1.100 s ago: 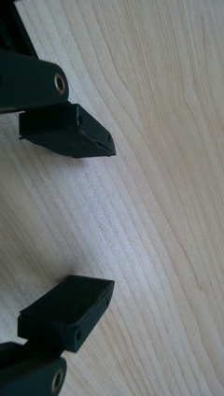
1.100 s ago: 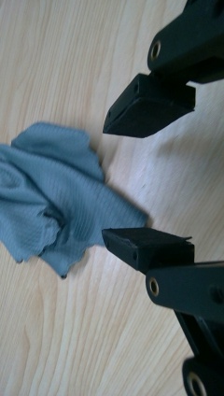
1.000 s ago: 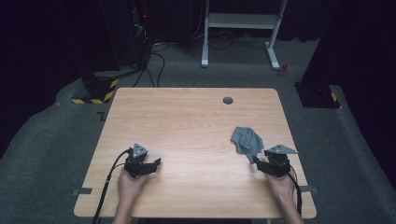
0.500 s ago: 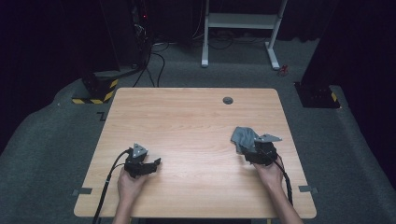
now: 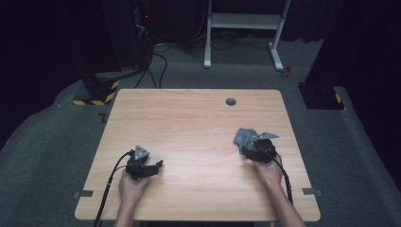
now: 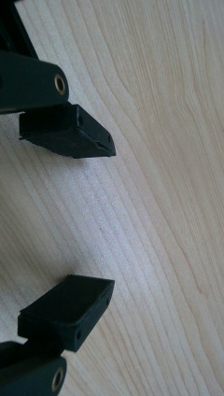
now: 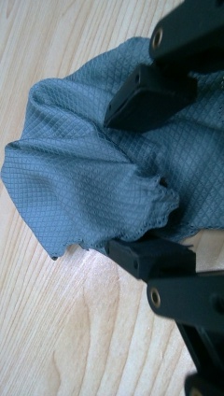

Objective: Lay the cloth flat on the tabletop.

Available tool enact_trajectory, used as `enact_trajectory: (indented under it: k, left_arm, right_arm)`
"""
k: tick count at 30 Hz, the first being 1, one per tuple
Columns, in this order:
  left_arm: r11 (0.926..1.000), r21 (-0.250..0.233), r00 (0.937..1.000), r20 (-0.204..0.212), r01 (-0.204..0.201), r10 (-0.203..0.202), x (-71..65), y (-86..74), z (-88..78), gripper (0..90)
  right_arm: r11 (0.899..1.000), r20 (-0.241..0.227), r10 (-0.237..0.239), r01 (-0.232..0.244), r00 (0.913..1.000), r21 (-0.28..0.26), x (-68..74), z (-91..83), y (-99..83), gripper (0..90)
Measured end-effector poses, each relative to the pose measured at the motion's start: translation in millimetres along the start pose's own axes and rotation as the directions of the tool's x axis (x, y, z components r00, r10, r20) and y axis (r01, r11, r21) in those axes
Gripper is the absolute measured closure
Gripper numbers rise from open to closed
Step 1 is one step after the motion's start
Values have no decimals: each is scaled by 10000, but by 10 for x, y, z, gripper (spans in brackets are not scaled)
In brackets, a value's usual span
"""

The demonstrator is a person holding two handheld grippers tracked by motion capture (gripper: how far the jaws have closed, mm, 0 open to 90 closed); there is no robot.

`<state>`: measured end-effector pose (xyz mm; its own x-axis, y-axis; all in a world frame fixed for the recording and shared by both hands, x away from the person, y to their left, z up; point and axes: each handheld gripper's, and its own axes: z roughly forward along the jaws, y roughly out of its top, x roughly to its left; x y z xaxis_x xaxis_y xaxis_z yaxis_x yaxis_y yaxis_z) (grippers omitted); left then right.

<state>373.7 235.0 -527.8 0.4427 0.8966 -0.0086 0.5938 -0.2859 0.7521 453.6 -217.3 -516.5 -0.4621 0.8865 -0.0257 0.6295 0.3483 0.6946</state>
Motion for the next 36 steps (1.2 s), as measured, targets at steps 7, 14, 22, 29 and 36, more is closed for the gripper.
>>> enact_trajectory:
  k: [7, 14, 22, 29, 36]
  left_arm:
    - [10000, 5, 10000, -2, -2, 2, -1, 0, 0, 303]
    - [10000, -1, 10000, 2, 2, -2, 0, 0, 0, 303]
    - [10000, 12, 10000, 13, 35, -35, 4, -2, -5, 302]
    - [10000, -18, 10000, 3, 32, -32, 4, -3, -2, 305]
    - [10000, -17, 10000, 5, 33, -33, 3, -3, -2, 305]
  right_arm:
    - [9999, 54, -170, 170, 9998, -13, -8, -22, 0, 658]
    - [9994, -43, -341, 341, 9994, 14, -21, -36, 3, 822]
    - [9990, -363, -331, 320, 9988, -300, 35, -101, -1, 831]
    - [9955, -957, -668, 599, 9932, -730, 184, -189, 32, 833]
    - [9946, -1517, -681, 551, 9861, -882, 343, -210, 80, 832]
